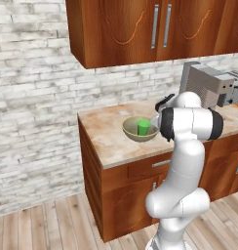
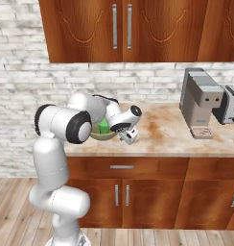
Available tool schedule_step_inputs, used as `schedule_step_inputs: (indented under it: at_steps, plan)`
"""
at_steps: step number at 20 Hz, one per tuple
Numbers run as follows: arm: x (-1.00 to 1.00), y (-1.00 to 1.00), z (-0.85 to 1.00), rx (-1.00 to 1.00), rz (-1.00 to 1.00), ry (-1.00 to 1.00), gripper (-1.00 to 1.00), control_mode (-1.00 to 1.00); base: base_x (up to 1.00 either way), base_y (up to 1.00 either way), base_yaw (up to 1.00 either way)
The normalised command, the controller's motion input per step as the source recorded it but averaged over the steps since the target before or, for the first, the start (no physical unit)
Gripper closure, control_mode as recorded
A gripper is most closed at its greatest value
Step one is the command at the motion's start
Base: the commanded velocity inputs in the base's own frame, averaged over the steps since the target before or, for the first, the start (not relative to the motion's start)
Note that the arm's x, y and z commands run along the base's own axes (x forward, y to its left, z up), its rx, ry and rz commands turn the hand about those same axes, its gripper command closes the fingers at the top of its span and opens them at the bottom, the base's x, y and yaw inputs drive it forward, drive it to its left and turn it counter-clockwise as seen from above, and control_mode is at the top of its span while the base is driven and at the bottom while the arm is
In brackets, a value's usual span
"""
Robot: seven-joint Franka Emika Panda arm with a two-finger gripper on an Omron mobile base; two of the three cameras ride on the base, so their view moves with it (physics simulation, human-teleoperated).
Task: Place the cup inside the bowl on the dining table and move the bowl to any counter.
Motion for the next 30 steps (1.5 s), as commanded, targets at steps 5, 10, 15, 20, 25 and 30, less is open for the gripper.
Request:
schedule_step_inputs:
  at_steps: [5,10,15,20,25,30]
  plan:
    - [-0.03,-0.05,0.17,0.00,-0.03,-0.02,-1.00,-1.00,0.00,0.00,0.00]
    - [-0.16,-0.01,0.11,0.00,0.00,-0.02,-1.00,-1.00,0.00,0.00,0.00]
    - [-0.49,-0.01,0.07,0.00,0.00,0.00,-1.00,-1.00,0.00,0.00,0.00]
    - [-0.52,-0.03,0.17,0.00,0.00,0.00,-1.00,-1.00,0.00,0.00,0.00]
    - [-0.34,0.00,0.26,-0.01,0.01,0.00,-1.00,-1.00,0.00,0.00,0.00]
    - [-0.55,-0.03,0.18,0.00,0.03,0.00,-1.00,-1.00,0.00,0.00,0.00]
